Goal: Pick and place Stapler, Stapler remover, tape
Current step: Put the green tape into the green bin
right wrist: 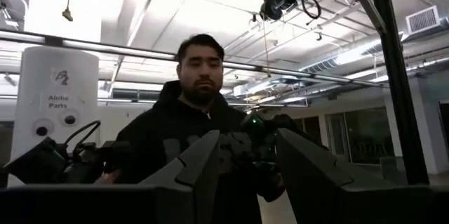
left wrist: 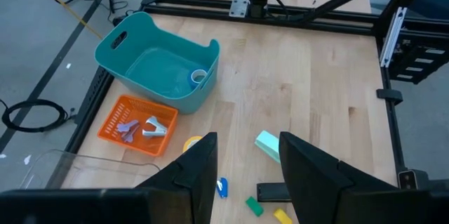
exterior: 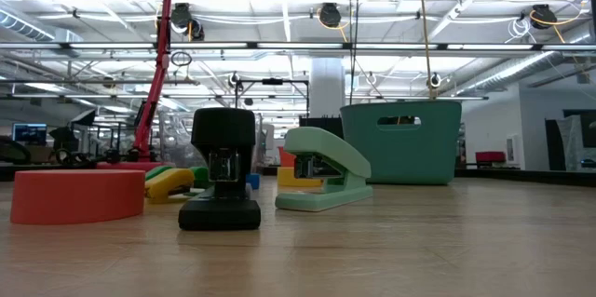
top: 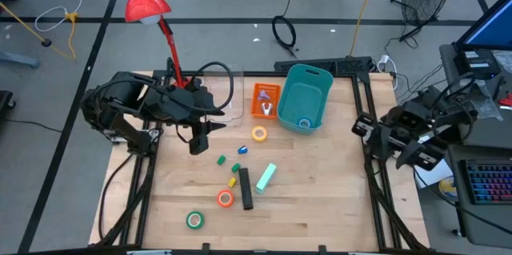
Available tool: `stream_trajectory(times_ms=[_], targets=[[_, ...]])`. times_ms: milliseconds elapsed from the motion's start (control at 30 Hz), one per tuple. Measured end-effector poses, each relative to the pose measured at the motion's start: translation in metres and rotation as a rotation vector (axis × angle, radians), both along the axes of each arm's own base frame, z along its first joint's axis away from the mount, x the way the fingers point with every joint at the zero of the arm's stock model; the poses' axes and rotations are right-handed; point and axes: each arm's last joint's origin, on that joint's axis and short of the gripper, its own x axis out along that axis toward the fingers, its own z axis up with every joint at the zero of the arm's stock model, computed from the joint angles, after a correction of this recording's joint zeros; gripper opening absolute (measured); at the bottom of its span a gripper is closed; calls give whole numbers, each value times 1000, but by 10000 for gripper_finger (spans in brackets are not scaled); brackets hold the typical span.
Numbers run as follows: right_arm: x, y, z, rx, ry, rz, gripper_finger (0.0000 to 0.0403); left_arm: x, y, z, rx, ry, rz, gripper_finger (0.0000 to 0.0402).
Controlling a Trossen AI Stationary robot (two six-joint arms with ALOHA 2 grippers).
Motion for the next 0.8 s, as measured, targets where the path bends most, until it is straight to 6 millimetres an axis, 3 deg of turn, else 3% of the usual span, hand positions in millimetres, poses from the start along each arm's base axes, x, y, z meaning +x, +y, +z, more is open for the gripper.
stream_trajectory(times_ms=[800], targets=[[-7,0,1,8,6,26,134,1,0,2,15,-19,-15,156]])
